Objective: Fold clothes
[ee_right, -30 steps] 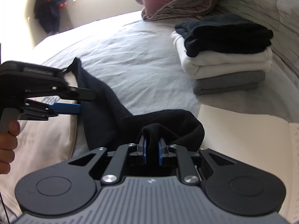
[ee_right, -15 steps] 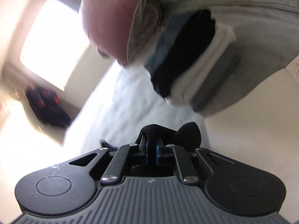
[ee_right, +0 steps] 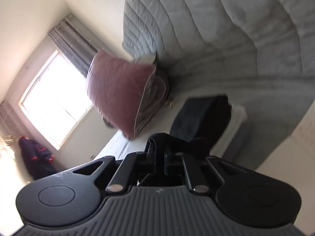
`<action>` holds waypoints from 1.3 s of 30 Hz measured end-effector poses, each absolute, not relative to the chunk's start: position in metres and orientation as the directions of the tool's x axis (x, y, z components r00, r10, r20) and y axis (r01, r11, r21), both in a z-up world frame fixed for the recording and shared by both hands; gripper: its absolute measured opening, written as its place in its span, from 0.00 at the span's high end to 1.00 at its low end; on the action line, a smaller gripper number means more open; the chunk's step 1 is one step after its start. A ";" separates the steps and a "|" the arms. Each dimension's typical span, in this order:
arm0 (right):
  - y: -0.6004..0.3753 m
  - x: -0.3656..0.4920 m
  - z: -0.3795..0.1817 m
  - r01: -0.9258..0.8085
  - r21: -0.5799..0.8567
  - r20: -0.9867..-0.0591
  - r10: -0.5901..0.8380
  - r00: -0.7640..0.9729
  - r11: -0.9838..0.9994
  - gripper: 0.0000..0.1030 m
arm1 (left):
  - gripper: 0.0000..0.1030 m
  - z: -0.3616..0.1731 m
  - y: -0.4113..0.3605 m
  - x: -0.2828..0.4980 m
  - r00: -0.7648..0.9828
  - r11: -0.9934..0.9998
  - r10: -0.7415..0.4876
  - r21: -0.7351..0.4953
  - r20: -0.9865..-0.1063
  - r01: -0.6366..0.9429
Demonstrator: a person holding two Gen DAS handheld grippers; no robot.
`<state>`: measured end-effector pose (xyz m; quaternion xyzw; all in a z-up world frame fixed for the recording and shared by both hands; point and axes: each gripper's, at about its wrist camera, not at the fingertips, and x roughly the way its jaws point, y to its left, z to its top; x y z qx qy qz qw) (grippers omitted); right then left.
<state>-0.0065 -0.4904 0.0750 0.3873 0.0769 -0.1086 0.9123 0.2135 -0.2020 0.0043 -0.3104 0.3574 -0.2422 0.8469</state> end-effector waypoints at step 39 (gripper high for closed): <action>-0.571 0.116 0.076 0.374 0.511 -0.485 -0.100 0.869 0.774 0.54 | 0.67 -0.023 -0.244 0.236 0.537 0.669 -0.726 -0.620 -0.429 0.409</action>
